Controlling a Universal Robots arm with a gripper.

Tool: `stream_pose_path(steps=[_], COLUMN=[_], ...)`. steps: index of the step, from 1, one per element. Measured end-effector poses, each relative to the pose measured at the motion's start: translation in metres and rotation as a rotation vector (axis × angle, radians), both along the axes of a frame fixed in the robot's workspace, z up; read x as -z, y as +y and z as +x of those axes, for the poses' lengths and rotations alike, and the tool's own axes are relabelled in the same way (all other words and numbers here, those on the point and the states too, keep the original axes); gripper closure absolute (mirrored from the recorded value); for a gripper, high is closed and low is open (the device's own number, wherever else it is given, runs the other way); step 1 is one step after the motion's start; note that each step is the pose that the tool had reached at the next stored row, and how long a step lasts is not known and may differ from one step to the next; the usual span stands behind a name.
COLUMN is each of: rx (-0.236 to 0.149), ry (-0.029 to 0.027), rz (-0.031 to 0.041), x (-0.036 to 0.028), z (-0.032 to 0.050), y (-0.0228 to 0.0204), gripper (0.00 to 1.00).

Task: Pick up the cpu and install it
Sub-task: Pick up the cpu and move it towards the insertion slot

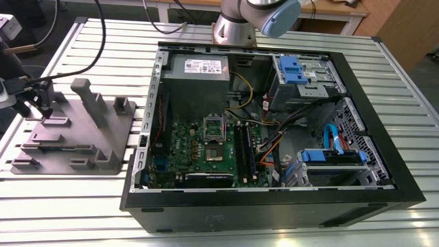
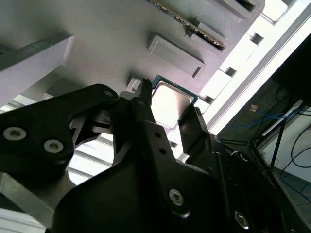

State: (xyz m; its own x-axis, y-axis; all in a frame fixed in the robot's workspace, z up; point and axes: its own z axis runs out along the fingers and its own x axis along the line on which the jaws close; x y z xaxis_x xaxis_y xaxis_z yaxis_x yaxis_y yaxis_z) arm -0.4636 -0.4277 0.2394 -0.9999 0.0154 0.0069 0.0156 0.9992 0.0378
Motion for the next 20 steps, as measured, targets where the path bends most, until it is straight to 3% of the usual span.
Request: stream_pose_path(steps=[20], rx=[0.0], ry=[0.0024], rz=[0.001], x=[-0.0487], z=[0.0], y=[0.0], gripper=[0.53])
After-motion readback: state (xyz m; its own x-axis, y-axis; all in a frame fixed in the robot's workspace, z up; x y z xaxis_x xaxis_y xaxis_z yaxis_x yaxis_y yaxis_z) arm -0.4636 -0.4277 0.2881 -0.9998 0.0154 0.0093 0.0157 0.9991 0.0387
